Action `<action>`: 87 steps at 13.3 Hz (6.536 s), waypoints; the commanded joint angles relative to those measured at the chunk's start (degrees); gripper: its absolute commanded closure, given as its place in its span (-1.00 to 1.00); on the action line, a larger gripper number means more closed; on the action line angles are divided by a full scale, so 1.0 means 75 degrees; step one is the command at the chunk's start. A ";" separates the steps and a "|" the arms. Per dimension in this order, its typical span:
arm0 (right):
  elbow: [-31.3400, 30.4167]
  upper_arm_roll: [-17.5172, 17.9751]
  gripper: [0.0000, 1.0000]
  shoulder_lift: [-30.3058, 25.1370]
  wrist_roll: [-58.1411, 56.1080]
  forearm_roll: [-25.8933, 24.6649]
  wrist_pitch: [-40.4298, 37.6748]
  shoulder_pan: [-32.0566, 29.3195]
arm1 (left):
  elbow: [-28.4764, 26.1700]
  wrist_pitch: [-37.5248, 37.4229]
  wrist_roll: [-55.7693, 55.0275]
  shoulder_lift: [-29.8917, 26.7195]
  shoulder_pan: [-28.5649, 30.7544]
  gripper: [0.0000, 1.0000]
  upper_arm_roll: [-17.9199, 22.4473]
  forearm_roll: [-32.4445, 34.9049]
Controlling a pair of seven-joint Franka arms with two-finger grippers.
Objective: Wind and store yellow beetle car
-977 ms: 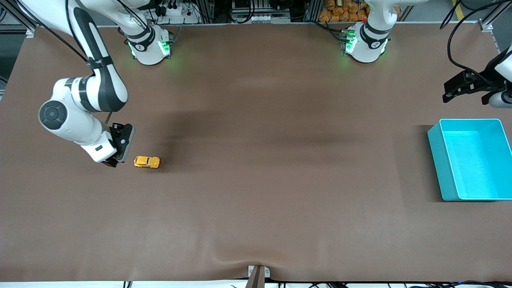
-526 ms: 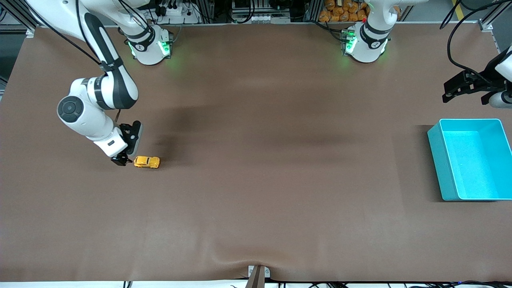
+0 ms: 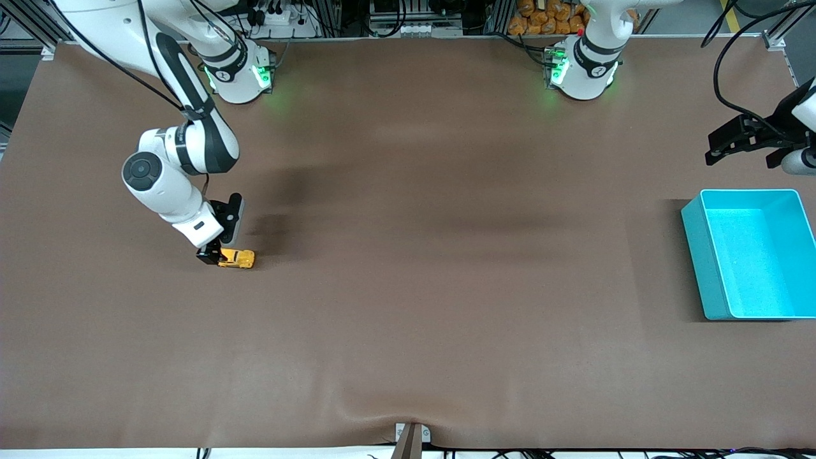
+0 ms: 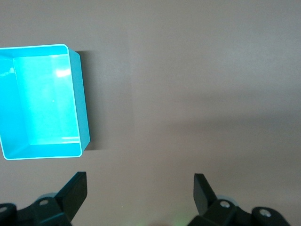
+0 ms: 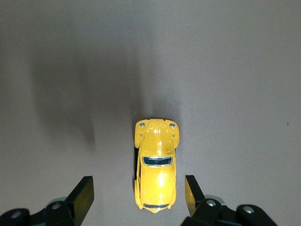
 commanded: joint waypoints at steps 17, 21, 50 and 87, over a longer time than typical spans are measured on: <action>0.0355 -0.0027 0.20 0.0987 0.0054 0.0029 0.0915 -0.0053 | 0.0049 0.0017 0.0056 0.0022 0.0072 -1.00 -0.0019 -0.0157; 0.0355 -0.0038 0.34 0.1010 0.0020 0.0017 0.0880 -0.0181 | 0.0049 0.0017 0.0056 0.0022 0.0072 -1.00 -0.0019 -0.0157; 0.0367 -0.0074 0.38 0.1210 -0.1820 -0.0112 0.0903 -0.2197 | 0.0049 0.0017 0.0127 0.0045 0.0178 -1.00 -0.0019 -0.0227; 0.3222 0.0301 -1.00 0.0835 -0.0076 0.0052 -0.3591 -0.2420 | 0.0060 0.0029 0.0127 0.0069 0.0236 -1.00 -0.0019 -0.0239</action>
